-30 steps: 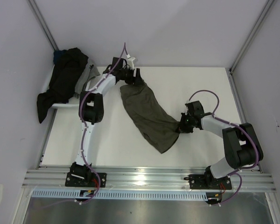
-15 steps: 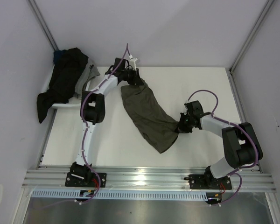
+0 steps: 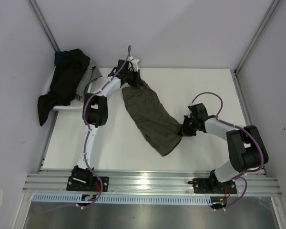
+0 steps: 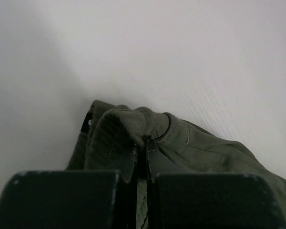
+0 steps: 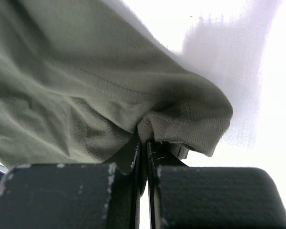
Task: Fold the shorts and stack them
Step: Fold the shorts
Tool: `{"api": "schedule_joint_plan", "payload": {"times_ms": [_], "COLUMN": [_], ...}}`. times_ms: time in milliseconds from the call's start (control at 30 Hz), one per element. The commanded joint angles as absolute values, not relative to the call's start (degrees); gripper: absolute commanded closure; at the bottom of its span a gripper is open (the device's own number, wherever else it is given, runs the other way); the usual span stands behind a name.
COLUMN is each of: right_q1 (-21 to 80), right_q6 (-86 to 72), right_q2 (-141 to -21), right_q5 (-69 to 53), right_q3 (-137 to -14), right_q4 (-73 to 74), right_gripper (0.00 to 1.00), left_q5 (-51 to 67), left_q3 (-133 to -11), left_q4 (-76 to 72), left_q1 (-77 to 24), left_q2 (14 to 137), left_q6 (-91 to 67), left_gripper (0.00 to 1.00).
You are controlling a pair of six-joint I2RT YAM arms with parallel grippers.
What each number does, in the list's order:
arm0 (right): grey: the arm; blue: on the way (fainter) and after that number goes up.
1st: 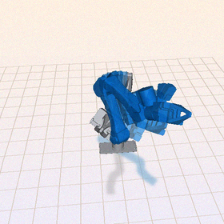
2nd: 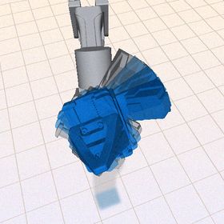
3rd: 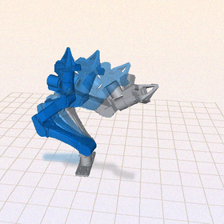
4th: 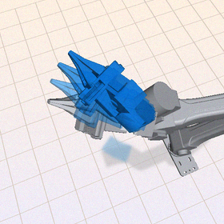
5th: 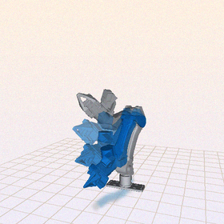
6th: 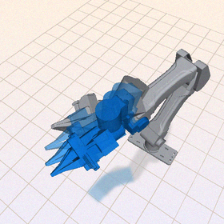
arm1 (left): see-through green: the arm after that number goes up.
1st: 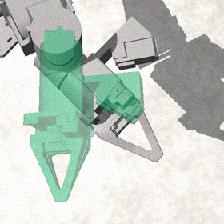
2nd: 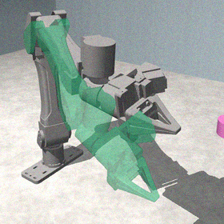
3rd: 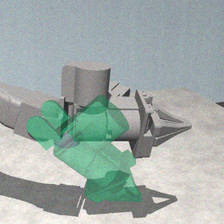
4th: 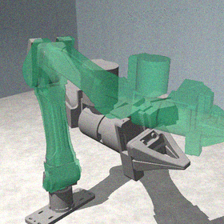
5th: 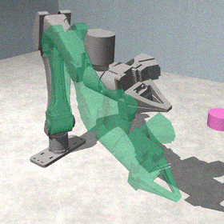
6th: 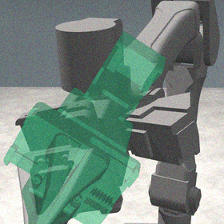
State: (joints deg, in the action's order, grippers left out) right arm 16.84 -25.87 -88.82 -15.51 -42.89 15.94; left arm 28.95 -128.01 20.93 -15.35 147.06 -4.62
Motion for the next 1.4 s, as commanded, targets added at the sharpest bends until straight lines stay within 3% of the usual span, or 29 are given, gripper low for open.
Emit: {"api": "schedule_joint_plan", "payload": {"times_ms": [0, 433, 500, 533, 600, 633, 733, 900, 1200, 1300, 1367], "right_q1": [17.5, 19.8, 19.8, 19.7, 19.6, 19.6, 19.0, 17.0, 10.0, 7.1, 6.2], "right_q6": [-25.6, -27.9, -27.9, -27.9, -27.8, -27.6, -26.5, -23.8, -21.6, -21.2, -22.4], "right_q2": [-88.2, -86.0, -86.0, -86.0, -86.0, -86.0, -86.7, -89.0, -95.9, -101.8, -105.1], "right_q5": [-15.0, -13.8, -13.4, -13.3, -12.5, -12.2, -9.7, -1.2, 5.4, 7.3, 9.0], "right_q3": [-40.4, -35.9, -36.4, -36.7, -38.0, -38.4, -41.1, -46.3, -57.7, -63.7, -66.5], "right_q4": [17.9, 17.8, 18.2, 18.3, 19.0, 19.3, 21.5, 26.5, 28.1, 29.4, 30.4], "right_gripper": [1.00, 1.00, 1.00, 1.00, 1.00, 1.00, 1.00, 0.99, 0.94, 0.92, 0.57], "left_q5": [20.0, 14.9, 15.5, 15.5, 15.6, 15.4, 14.6, 12.3, 1.0, -2.2, -2.6], "left_q3": [-128.3, -128.0, -129.5, -129.8, -129.7, -129.8, -129.6, -124.8, -103.6, -91.4, -79.9], "left_q4": [17.3, 12.2, 12.7, 13.1, 13.0, 13.1, 13.9, 15.3, 13.4, 11.0, 5.2], "left_q1": [-13.1, -12.5, -12.5, -12.5, -12.4, -12.4, -11.9, -11.1, -11.1, -11.2, -11.2], "left_q2": [144.2, 143.3, 143.5, 143.4, 142.7, 142.3, 140.7, 134.4, 120.9, 114.1, 108.2], "left_q6": [-8.2, -11.4, -11.4, -11.6, -11.3, -11.3, -11.4, -11.2, -15.8, -20.9, -23.5], "left_gripper": [1.00, 1.00, 0.83, 0.61, 0.49, 0.35, 0.18, 0.13, 0.14, 0.14, 0.14]}}
